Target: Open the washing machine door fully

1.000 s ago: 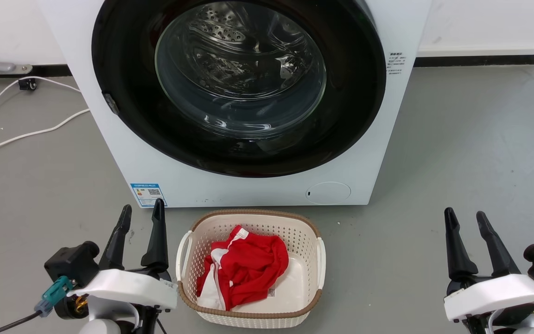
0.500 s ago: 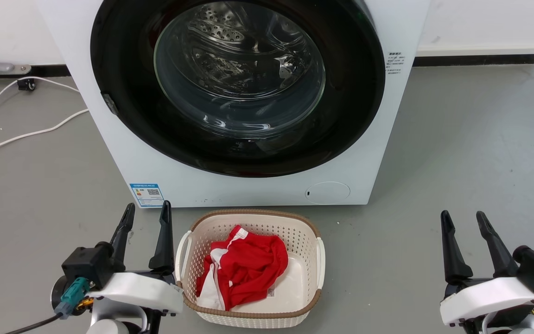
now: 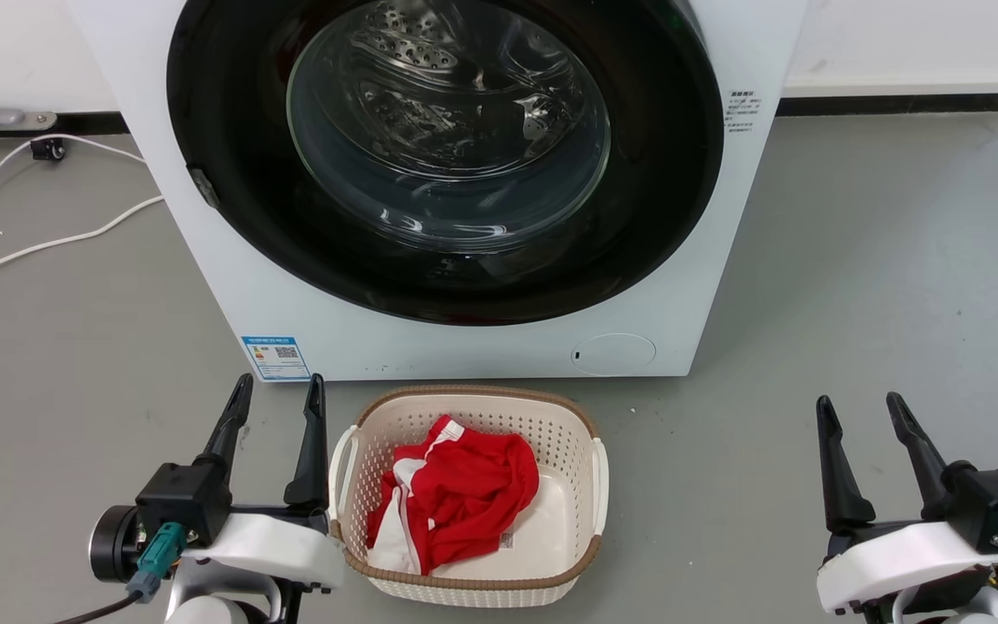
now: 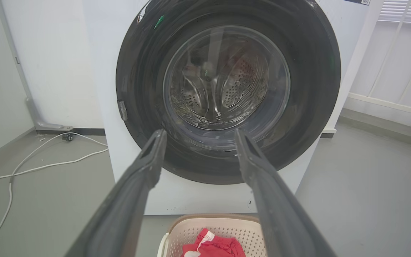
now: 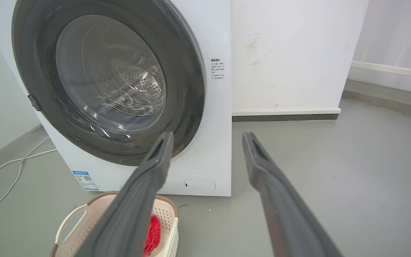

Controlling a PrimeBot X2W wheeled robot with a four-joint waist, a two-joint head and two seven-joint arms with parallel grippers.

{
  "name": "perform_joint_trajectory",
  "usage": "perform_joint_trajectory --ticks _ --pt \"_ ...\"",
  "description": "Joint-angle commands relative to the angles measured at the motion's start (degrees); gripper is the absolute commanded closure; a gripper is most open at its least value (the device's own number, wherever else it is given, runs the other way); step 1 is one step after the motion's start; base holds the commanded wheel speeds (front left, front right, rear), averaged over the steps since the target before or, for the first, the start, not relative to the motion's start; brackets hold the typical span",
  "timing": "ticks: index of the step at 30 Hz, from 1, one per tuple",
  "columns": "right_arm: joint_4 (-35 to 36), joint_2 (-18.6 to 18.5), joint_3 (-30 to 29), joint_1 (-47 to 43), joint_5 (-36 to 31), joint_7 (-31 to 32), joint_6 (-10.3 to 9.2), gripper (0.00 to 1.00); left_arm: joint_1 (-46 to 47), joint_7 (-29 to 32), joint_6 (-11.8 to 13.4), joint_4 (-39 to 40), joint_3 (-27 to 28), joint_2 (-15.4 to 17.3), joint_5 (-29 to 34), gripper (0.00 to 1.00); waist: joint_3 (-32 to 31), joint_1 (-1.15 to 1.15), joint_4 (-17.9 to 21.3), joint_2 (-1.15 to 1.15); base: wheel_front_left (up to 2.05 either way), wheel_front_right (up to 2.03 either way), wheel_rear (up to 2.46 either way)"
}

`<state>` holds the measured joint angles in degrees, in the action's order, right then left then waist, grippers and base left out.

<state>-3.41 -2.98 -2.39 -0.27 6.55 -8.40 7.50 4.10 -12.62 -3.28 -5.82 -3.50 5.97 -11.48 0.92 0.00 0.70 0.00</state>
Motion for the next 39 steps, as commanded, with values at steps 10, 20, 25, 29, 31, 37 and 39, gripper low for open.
perform_joint_trajectory --ticks 10,20,25,29,31,37,39 --pt "0.23 0.15 0.44 0.46 -5.04 -1.77 -0.02 0.00 0.88 -1.51 0.44 0.52 -0.27 0.03 4.86 0.00 0.96 0.00 0.23 0.00 0.00 0.00 0.00" --pt "0.06 0.18 0.59 0.43 -8.50 -2.67 -0.03 0.00 0.75 -2.49 0.76 0.80 -0.02 -0.39 8.41 0.00 1.48 0.00 0.12 0.00 0.00 0.00 0.00" --pt "-0.15 0.18 0.67 0.30 -8.35 -2.83 -0.03 0.00 0.39 -2.72 0.60 0.81 0.14 -0.61 8.67 0.00 1.50 0.00 0.06 0.00 0.00 0.00 0.00" --pt "-0.28 0.18 0.69 0.39 -7.88 -2.79 -0.03 0.00 0.24 -2.67 0.47 0.65 0.28 -0.87 8.40 0.00 1.45 0.00 0.01 0.00 0.00 0.00 0.00" --pt "-0.36 0.18 0.67 0.44 -7.81 -2.78 -0.03 0.00 0.22 -2.67 0.43 0.52 0.39 -1.00 8.36 0.00 1.38 0.00 -0.01 0.00 0.00 0.00 0.00" --pt "-0.74 0.19 0.48 0.26 -7.28 -2.50 -0.03 0.00 0.27 -2.66 0.32 0.25 0.72 -1.21 8.63 0.00 1.23 0.00 -0.19 0.00 0.00 0.00 0.00" --pt "-1.05 0.19 0.39 0.09 -6.47 -2.25 -0.03 0.56 0.15 -2.66 0.34 0.20 0.83 -1.26 8.75 0.00 1.15 0.00 -0.25 0.00 0.00 0.00 0.00"
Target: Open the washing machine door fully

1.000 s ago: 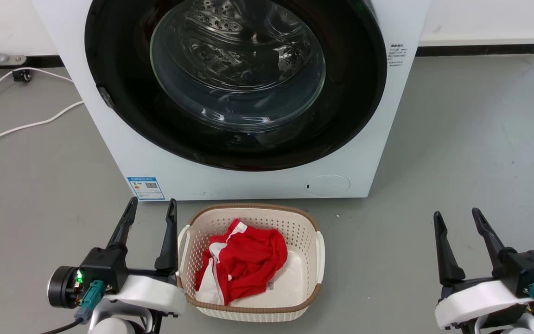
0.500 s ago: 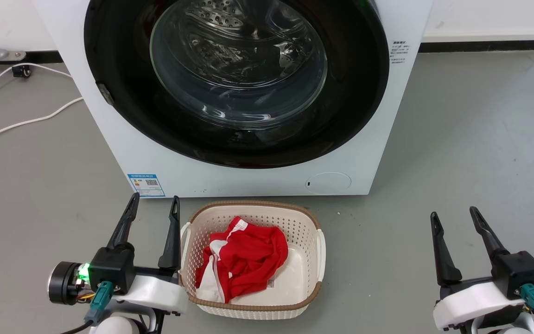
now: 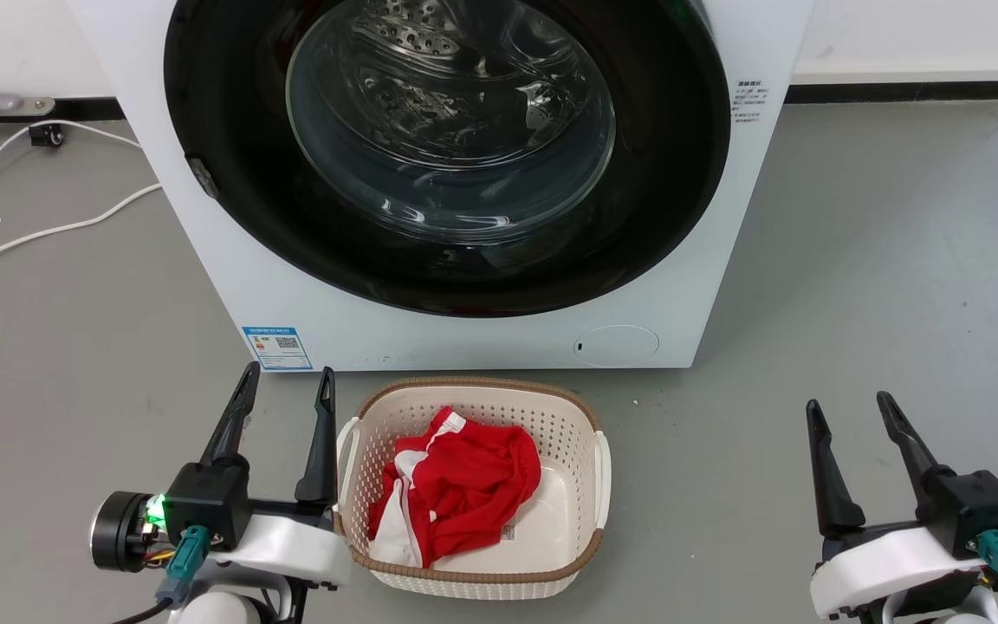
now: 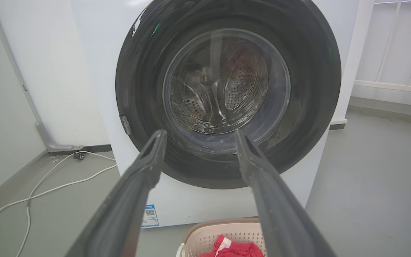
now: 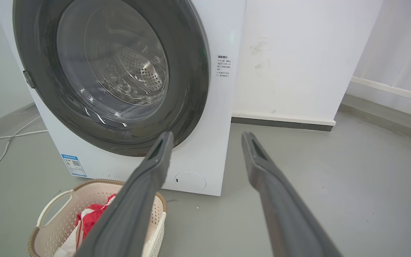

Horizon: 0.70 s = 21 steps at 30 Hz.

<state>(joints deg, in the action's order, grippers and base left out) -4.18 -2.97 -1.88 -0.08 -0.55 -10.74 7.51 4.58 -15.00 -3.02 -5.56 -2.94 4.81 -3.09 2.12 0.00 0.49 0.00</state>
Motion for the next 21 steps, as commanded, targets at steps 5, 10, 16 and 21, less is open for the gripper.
perform_joint_trajectory --ticks 5,10,16,21 --pt "-0.69 0.17 -0.22 -0.11 2.67 -0.06 -0.04 1.00 -0.53 -0.27 0.09 -0.05 0.44 -0.33 0.28 0.00 -0.08 0.00 -0.08 0.00 0.00 0.00 0.00" --pt "-1.19 0.17 -0.43 0.32 4.05 0.20 -0.04 1.00 -0.47 -0.27 -0.06 0.06 0.65 -0.43 0.27 0.00 0.02 0.00 -0.13 0.00 0.00 0.00 0.00" --pt "-1.40 0.17 -0.58 1.20 9.89 -0.66 -0.04 1.00 -0.22 -0.27 -0.16 0.09 0.83 -0.54 0.40 0.00 0.18 0.00 -0.22 0.00 0.00 0.00 0.00" --pt "-2.77 0.16 1.12 2.70 43.23 -2.95 -0.03 1.00 -0.06 -0.27 -0.27 0.08 1.14 -0.66 0.18 0.00 0.23 0.00 -0.21 0.00 0.00 0.00 0.00"
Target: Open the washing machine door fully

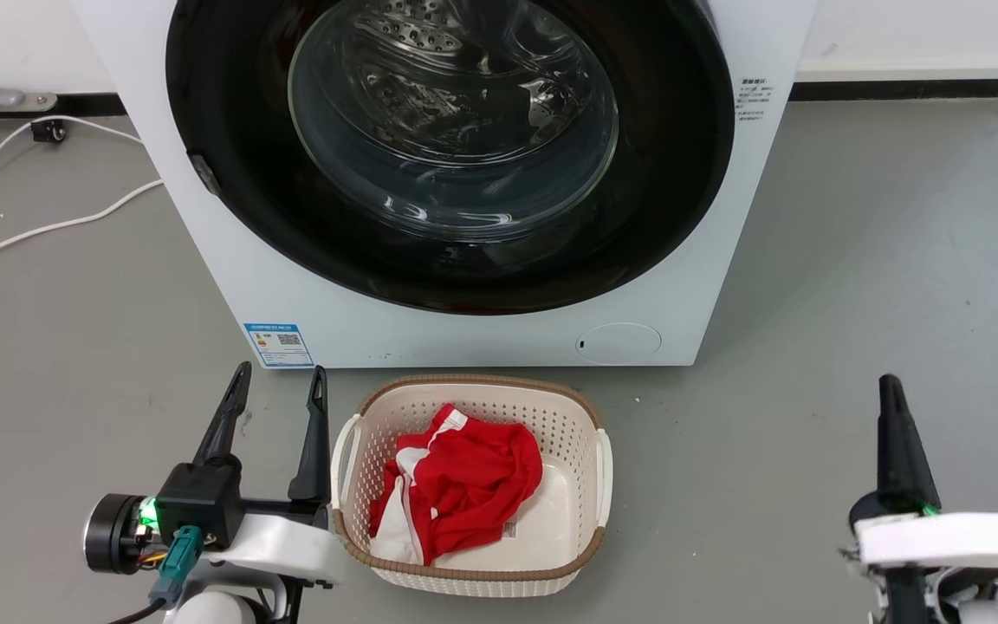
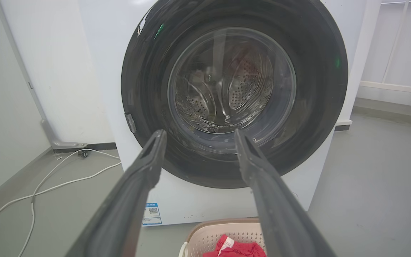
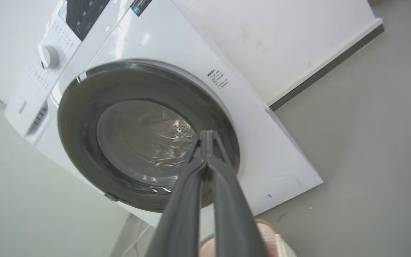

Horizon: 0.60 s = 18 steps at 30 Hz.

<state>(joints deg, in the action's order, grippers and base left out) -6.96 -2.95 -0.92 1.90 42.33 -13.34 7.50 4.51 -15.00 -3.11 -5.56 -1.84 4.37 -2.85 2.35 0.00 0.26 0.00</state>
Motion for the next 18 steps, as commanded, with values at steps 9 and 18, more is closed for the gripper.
perform_joint_trajectory --ticks 9,18 --pt "1.45 0.07 -0.84 6.62 44.88 -0.73 -0.02 1.00 0.42 -0.22 -0.01 0.64 0.35 -0.46 -0.12 0.00 0.94 0.00 0.34 0.00 0.00 0.00 0.00" --pt "-4.14 -5.80 -5.44 22.41 53.96 5.09 -0.02 1.00 2.52 -0.22 -0.23 1.91 0.67 -0.62 -0.12 0.00 4.32 0.00 0.28 0.00 0.00 0.00 0.00"
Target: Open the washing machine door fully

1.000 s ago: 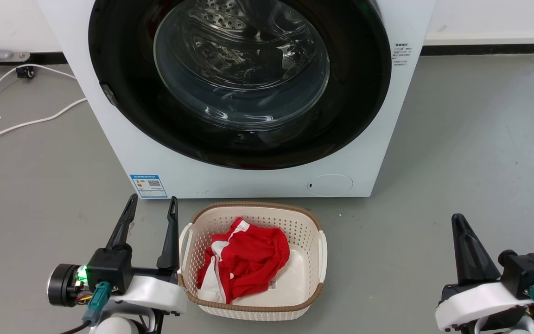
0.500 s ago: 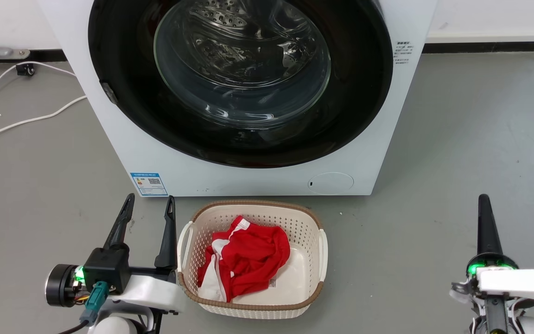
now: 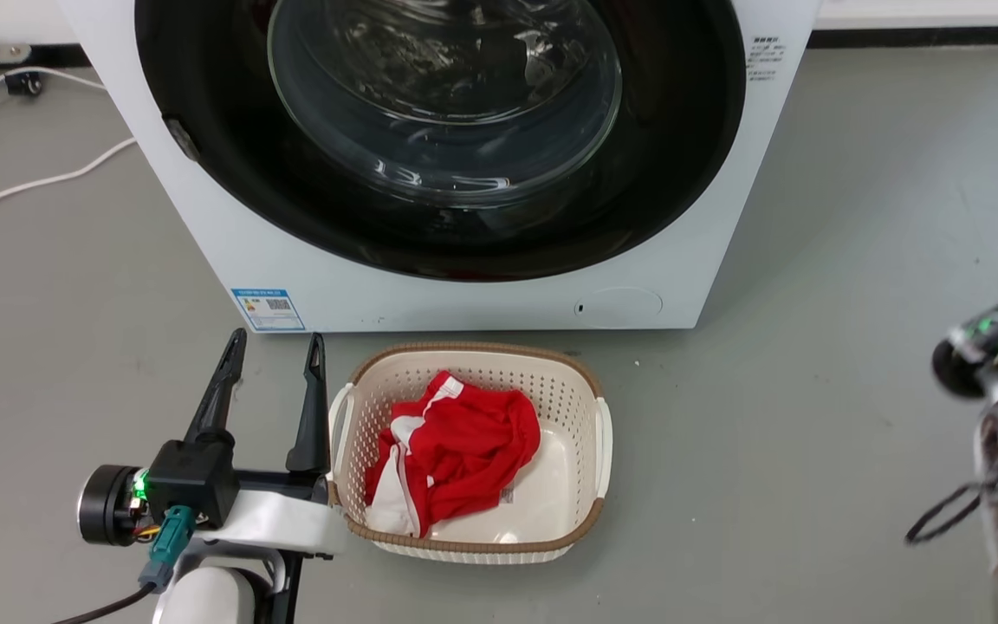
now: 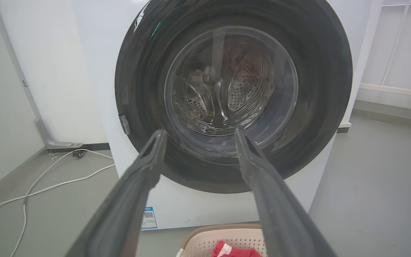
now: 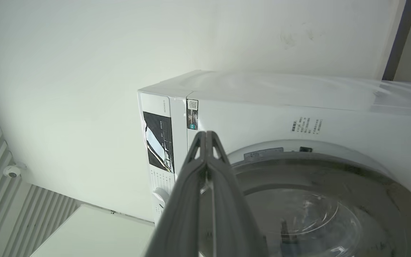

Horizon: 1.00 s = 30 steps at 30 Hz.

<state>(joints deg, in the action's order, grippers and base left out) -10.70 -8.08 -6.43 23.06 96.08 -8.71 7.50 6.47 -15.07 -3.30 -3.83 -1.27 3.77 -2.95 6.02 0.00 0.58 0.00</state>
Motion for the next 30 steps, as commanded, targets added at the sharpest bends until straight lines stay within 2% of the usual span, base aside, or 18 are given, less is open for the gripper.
perform_joint_trajectory --ticks 1,7,14,20,26,30 --pt "-2.09 -2.15 0.10 3.63 0.46 1.18 -0.02 1.00 0.94 -0.16 -0.08 0.48 0.14 -0.01 0.01 0.00 1.24 0.00 -0.12 0.00 0.00 0.00 0.00" --pt "-15.29 -11.16 3.29 18.99 -1.15 5.45 -0.02 1.00 2.82 -0.15 -0.60 1.67 -0.03 -0.06 0.29 0.00 4.59 0.00 -1.04 0.00 0.00 0.00 0.00" --pt "-31.40 -16.99 10.28 36.47 -5.06 13.66 -0.02 1.00 4.71 -0.15 -1.27 3.54 -0.64 -0.14 0.43 0.00 7.92 0.00 -2.68 0.00 0.00 0.00 0.00" --pt "-41.97 -17.59 15.76 49.49 -7.91 23.35 -0.02 1.00 6.96 -0.15 -1.84 4.81 -1.34 -0.25 0.26 0.00 11.29 0.00 -4.06 0.00 0.00 0.00 0.00" --pt "-48.71 -15.11 21.11 57.63 -11.69 31.12 -0.02 1.00 8.64 -0.15 -2.13 6.11 -1.61 -0.36 0.22 0.00 13.96 0.00 -4.67 0.00 0.00 0.00 0.00" --pt "-51.17 -13.41 23.13 60.71 -13.58 33.60 -0.02 1.00 9.56 -0.15 -2.34 6.68 -1.74 -0.44 -0.10 0.00 15.54 0.00 -4.97 0.00 0.00 0.00 0.00"
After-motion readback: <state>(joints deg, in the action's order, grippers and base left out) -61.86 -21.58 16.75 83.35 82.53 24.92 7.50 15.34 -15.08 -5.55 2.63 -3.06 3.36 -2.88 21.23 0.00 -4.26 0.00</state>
